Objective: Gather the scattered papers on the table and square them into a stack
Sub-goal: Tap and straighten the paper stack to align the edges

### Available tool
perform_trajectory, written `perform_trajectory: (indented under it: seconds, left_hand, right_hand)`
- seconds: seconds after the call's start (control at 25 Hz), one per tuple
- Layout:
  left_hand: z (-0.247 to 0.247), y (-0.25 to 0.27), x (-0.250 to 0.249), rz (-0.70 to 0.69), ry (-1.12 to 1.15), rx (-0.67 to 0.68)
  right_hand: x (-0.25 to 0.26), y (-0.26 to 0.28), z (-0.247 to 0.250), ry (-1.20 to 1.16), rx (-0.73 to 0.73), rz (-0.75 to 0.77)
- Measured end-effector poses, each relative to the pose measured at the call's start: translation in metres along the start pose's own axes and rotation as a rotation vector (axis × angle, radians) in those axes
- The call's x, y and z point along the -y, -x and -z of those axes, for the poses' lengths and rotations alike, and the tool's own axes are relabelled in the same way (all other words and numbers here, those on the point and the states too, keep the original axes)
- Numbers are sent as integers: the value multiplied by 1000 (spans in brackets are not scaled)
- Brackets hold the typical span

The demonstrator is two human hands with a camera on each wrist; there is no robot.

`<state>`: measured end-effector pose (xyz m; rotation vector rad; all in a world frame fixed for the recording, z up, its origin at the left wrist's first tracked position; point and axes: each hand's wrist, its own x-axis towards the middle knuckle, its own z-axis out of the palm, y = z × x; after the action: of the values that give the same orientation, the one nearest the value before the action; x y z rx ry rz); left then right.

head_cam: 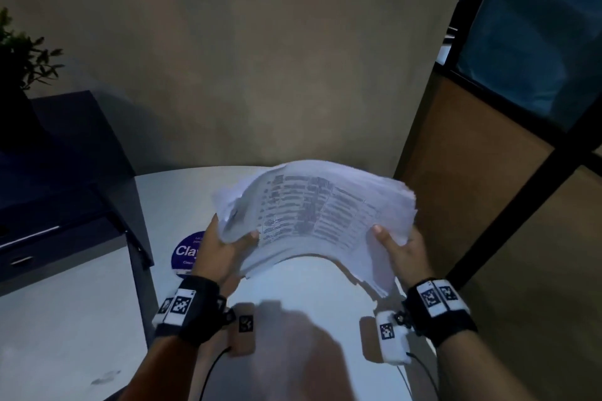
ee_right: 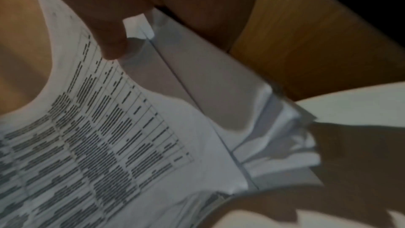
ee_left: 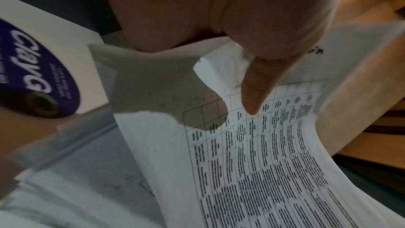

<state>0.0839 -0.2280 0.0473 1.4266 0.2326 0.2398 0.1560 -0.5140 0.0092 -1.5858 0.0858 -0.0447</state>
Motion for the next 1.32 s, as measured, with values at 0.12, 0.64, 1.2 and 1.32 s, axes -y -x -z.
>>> perform_trajectory:
  seconds: [0.12,0.64,1.2,1.32]
  left_hand:
    - [-2,-2,27,49,7,-26]
    - [-11,-4,31,-109,-113,-137]
    - [-7,-28,53,-153,-143,-149]
    - [-12,-32,42,-160,-242,-178]
  right_hand:
    - [-35,8,-4,121,-36,-86]
    - [-21,7,-5,88,-114,-6]
    - [-29,3,-4,158,-198,27]
    - [-29,-3,-7,160,-183,15]
